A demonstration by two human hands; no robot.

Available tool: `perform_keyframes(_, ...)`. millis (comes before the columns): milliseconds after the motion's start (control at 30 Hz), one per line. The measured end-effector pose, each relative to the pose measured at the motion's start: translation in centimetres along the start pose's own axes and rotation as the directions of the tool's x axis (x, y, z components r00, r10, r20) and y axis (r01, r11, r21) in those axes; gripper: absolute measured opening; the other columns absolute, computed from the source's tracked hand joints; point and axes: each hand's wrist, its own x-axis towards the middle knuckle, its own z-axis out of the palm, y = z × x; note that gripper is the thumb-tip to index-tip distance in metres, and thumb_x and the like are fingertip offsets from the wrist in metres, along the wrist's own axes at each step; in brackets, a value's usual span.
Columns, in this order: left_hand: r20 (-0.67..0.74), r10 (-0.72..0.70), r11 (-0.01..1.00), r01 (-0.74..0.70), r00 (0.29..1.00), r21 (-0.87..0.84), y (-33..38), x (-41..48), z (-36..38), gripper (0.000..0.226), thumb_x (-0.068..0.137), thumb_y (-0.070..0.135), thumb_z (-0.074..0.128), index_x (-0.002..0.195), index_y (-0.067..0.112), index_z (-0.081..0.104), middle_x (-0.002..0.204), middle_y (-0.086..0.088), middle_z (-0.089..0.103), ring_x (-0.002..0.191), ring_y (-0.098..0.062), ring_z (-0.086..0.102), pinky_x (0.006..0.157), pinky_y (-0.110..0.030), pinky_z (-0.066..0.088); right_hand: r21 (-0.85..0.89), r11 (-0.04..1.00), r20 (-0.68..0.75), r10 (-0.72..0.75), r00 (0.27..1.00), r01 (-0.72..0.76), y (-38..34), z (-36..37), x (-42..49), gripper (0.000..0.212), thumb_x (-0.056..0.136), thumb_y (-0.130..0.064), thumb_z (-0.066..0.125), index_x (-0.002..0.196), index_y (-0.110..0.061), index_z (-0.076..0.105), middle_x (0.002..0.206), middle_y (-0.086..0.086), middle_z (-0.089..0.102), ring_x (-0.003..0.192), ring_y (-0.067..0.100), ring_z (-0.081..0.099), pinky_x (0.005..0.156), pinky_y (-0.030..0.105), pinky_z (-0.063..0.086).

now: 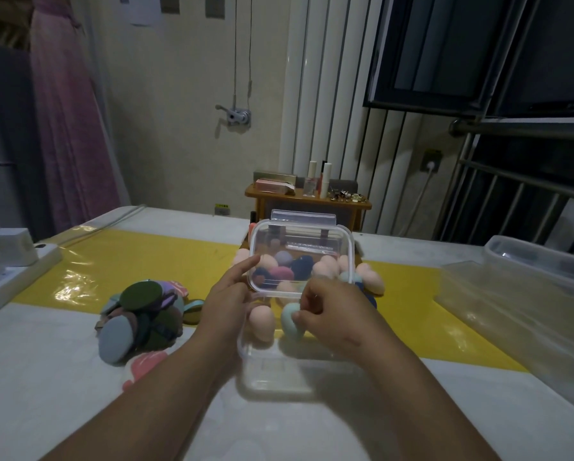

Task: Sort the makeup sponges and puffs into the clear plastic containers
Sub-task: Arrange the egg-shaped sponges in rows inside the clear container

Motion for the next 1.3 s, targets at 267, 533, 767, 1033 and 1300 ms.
perform_keyframes(267,0.002,-0.012,1.0,0.012,1.0,-0.029,-0.4,0.5,-0.2,0.063,0.085,-0.011,0.033,0.11,0.031,0.073,0.118,-0.007,0.068,0.096,-0.029,0.071,0.063,-0.034,0.058,-0.075,0.997,0.089,0.008,0.996,-0.001,-0.3,0.7,0.5,0.014,0.093,-0.034,0.061,0.084,-0.026,0.056,0.088,-0.001,0.063,0.082,0.017,0.059,0.073,0.034,0.051)
perform_keyframes(533,0.024,-0.017,1.0,0.017,1.0,-0.011,-0.3,0.4,-0.3,0.061,0.087,-0.008,0.034,0.11,0.033,0.073,0.118,-0.004,0.068,0.097,-0.029,0.07,0.07,-0.038,0.061,-0.076,0.997,0.129,0.022,0.991,-0.012,-0.7,1.0,0.5,0.007,0.092,-0.036,0.06,0.093,-0.029,0.06,0.097,-0.001,0.066,0.087,0.017,0.061,0.081,0.035,0.056)
perform_keyframes(767,0.013,-0.017,1.0,0.017,1.0,-0.01,-0.5,0.5,-0.3,0.063,0.087,-0.008,0.033,0.108,0.034,0.074,0.12,-0.004,0.066,0.101,-0.032,0.068,0.076,-0.043,0.061,-0.115,0.993,0.117,0.048,0.992,-0.034,-0.9,0.6,0.4,0.019,0.086,-0.027,0.07,0.1,-0.034,0.059,0.105,-0.005,0.061,0.09,0.015,0.059,0.077,0.029,0.055)
perform_keyframes(1033,0.01,-0.023,1.0,0.023,1.0,-0.003,-0.5,0.4,-0.3,0.062,0.088,-0.008,0.034,0.107,0.035,0.074,0.119,-0.004,0.066,0.101,-0.032,0.069,0.081,-0.05,0.06,-0.044,0.999,0.076,0.029,0.997,-0.026,-0.6,0.7,0.6,0.031,0.086,-0.026,0.073,0.114,-0.028,0.062,0.097,-0.009,0.058,0.084,0.01,0.055,0.063,0.02,0.043)
perform_keyframes(1300,0.016,-0.012,1.0,0.013,1.0,-0.026,-0.6,0.7,-0.4,0.062,0.086,-0.009,0.034,0.105,0.035,0.075,0.12,-0.007,0.068,0.1,-0.031,0.07,0.071,-0.041,0.06,0.022,1.0,-0.216,0.004,0.976,0.001,0.4,0.4,0.8,0.015,0.09,-0.038,0.062,0.08,-0.028,0.062,0.076,-0.007,0.064,0.073,0.012,0.057,0.056,0.024,0.038)
